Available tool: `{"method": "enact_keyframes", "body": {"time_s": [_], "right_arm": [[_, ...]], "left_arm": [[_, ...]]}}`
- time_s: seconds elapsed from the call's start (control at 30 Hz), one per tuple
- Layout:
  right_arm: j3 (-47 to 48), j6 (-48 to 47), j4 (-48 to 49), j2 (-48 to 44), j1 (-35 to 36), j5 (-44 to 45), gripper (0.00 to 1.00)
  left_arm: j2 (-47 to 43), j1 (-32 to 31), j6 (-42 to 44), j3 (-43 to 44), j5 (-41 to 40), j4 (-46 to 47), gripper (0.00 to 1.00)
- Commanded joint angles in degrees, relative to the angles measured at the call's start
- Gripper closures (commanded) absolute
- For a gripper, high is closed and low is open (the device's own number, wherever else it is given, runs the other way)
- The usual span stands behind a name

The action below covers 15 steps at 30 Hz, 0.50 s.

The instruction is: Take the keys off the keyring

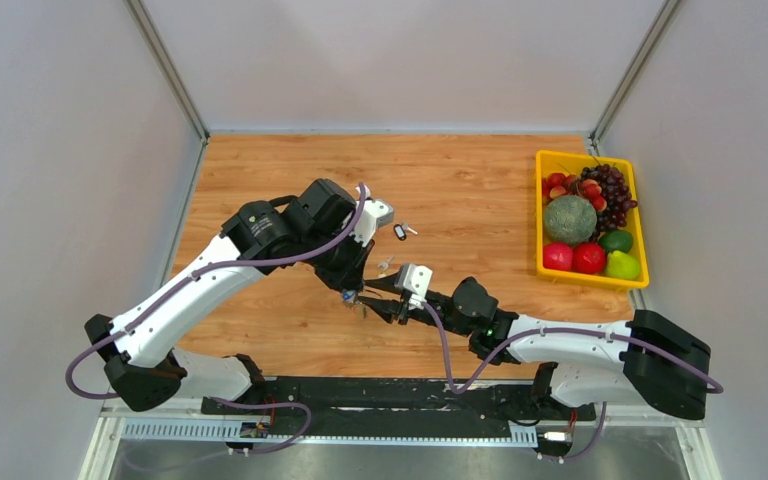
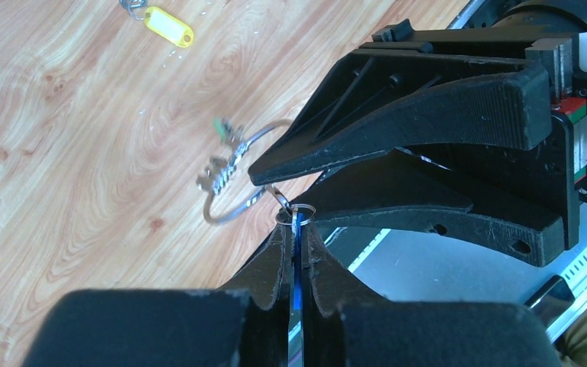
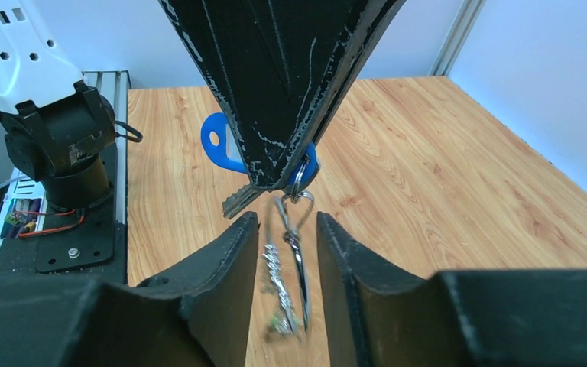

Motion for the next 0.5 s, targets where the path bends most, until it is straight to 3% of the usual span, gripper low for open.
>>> {"method": "enact_keyframes", "body": {"time_s": [0.0,0.47], "right_arm": [[1.44,-0.63,-0.80,-0.72,0.38,-0.19,0.64],[0.95,-0.74,-1.05,-2.65,0.40,-0.60,0.73]], "left_arm": [[-2.11,-0.30,-1.21,2.64,1.42,1.09,1.00],[-2.84,-0.29,-1.39,2.88,1.57,0.60,1.00]]}}
